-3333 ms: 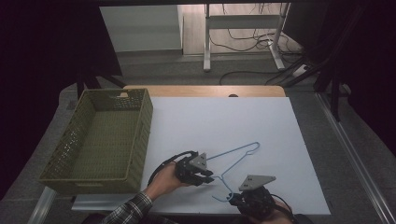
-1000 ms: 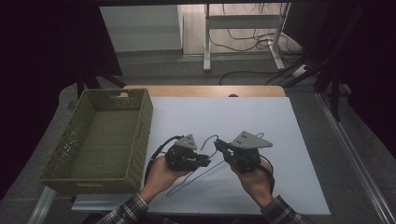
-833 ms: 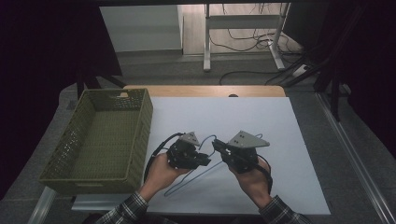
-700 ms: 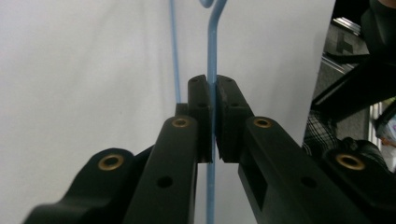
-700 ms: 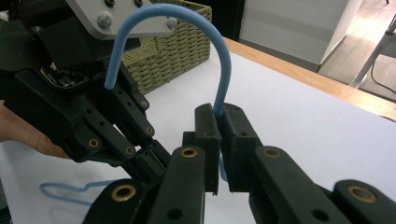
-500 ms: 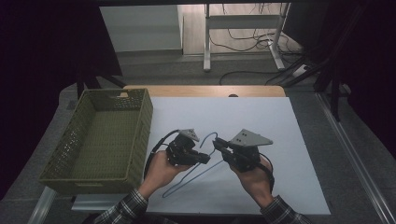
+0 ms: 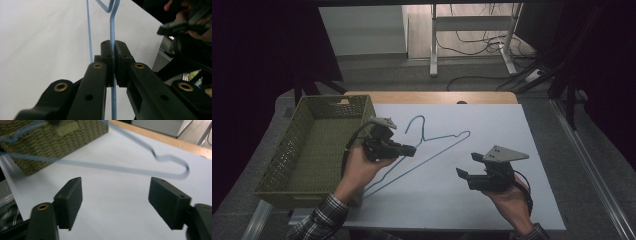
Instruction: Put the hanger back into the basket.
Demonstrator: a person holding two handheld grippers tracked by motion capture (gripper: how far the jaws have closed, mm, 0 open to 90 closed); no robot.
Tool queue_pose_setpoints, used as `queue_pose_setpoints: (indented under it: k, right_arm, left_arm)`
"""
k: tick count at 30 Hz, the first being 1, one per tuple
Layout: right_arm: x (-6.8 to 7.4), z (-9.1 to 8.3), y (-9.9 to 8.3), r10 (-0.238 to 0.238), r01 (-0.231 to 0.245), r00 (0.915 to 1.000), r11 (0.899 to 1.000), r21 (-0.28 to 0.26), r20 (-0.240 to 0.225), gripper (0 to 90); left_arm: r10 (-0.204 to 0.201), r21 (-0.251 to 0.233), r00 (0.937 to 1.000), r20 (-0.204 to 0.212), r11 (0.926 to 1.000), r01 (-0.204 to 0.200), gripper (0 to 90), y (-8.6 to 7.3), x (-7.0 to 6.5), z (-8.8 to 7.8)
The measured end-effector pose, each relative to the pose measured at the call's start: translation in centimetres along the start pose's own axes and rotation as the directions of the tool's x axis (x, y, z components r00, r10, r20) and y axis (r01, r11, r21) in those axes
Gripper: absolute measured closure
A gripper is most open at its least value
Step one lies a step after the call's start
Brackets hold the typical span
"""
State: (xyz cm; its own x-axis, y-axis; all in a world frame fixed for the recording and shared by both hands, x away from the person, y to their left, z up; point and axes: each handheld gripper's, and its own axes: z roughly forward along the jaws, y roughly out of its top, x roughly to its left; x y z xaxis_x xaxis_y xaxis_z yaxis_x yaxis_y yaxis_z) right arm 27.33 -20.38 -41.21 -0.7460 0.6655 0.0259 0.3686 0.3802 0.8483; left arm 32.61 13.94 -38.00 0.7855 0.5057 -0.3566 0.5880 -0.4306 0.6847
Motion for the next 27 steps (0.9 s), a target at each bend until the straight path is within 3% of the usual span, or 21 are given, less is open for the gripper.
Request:
queue_pose_setpoints:
  k: [6,13,22,27]
  right_arm:
    - [-0.8,-0.8,-1.3,0.026,-0.026,0.9997,0.999,0.028,0.003,17.4]
    - [-1.5,-2.0,-2.3,0.067,-0.067,0.9977,0.997,0.026,0.013,8.7]
    - [-2.4,-2.5,-3.5,0.091,-0.093,0.9951,0.994,0.049,0.039,3.8]
    - [-2.7,-2.5,-4.1,0.102,-0.105,0.9935,0.993,0.060,0.051,3.5]
  left_arm:
    - [-0.012,-0.027,0.9995,-0.028,0.9996,0.011,87.4,0.5,0.8,-2.8]
    - [-0.025,-0.063,0.9933,-0.113,0.9979,0.018,87.5,0.6,2.0,-7.5]
    - [-0.050,-0.094,0.9809,-0.188,0.9950,0.032,87.5,-0.8,4.0,-11.6]
    - [-0.073,-0.110,0.9692,-0.235,0.9928,0.049,87.6,-2.3,5.4,-14.0]
